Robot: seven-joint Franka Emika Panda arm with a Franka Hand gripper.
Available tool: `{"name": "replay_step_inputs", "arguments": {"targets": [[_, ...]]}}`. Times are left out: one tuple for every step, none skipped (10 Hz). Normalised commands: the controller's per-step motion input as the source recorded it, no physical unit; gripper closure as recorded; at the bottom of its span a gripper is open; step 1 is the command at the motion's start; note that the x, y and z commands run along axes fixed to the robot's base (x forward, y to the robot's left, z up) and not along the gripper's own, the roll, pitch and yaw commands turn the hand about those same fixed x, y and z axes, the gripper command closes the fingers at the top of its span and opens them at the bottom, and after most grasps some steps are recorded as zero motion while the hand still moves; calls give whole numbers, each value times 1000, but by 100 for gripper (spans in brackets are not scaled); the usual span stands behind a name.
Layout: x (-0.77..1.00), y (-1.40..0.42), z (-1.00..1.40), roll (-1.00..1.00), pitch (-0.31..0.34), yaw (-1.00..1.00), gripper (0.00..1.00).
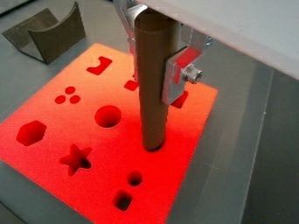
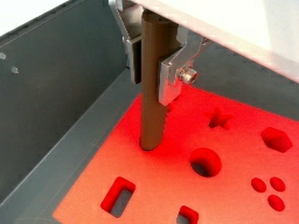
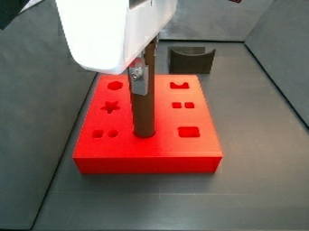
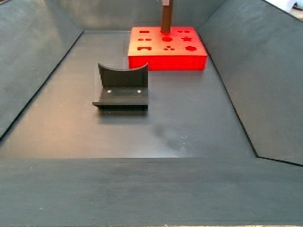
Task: Pick up the oval object. Move up. Move to above the board. Insert the oval object.
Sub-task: Insert the oval object.
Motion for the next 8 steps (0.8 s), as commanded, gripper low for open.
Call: {"name": "replay_step_inputs", "arguments": {"targets": [[31,0,-71,30,0,46,100],[0,0,-114,17,0,23,100],[0,-6,-129,29,0,46,100],[0,-17,-160,57,0,194,100],[0,-40,-149,70,0,234,100],[0,-57,-149,67,0,203,100],[0,-66,-131,60,0,194,100],[0,-57,-97,47,0,154,100]]}}
